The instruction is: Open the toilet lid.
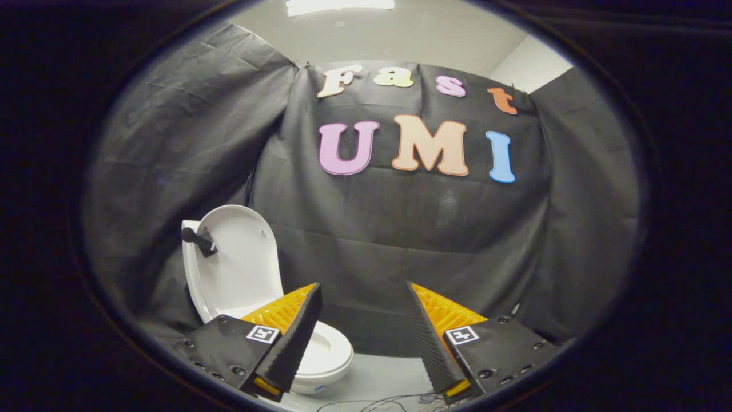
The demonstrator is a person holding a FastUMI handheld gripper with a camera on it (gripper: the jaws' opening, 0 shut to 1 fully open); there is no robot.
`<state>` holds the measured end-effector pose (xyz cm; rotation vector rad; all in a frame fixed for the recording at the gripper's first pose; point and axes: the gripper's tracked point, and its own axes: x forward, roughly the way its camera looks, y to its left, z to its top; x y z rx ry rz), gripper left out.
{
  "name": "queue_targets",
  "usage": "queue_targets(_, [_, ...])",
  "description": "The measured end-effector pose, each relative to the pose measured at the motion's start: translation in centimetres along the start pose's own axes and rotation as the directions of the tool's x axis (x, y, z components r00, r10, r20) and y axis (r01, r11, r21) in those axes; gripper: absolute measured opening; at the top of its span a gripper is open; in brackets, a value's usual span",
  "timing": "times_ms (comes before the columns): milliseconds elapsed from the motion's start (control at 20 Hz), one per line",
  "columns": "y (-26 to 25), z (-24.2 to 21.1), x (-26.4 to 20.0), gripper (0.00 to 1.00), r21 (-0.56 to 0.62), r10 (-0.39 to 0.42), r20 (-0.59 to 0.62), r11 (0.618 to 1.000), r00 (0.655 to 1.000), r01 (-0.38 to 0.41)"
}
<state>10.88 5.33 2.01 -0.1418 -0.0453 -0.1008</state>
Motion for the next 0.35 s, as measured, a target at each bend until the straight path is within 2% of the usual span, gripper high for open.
queue_targets(350, [-2.2, -2.4, -1.6, 0.90, 0.045, 0.012, -0.086, 0.999, 0.996, -0.008])
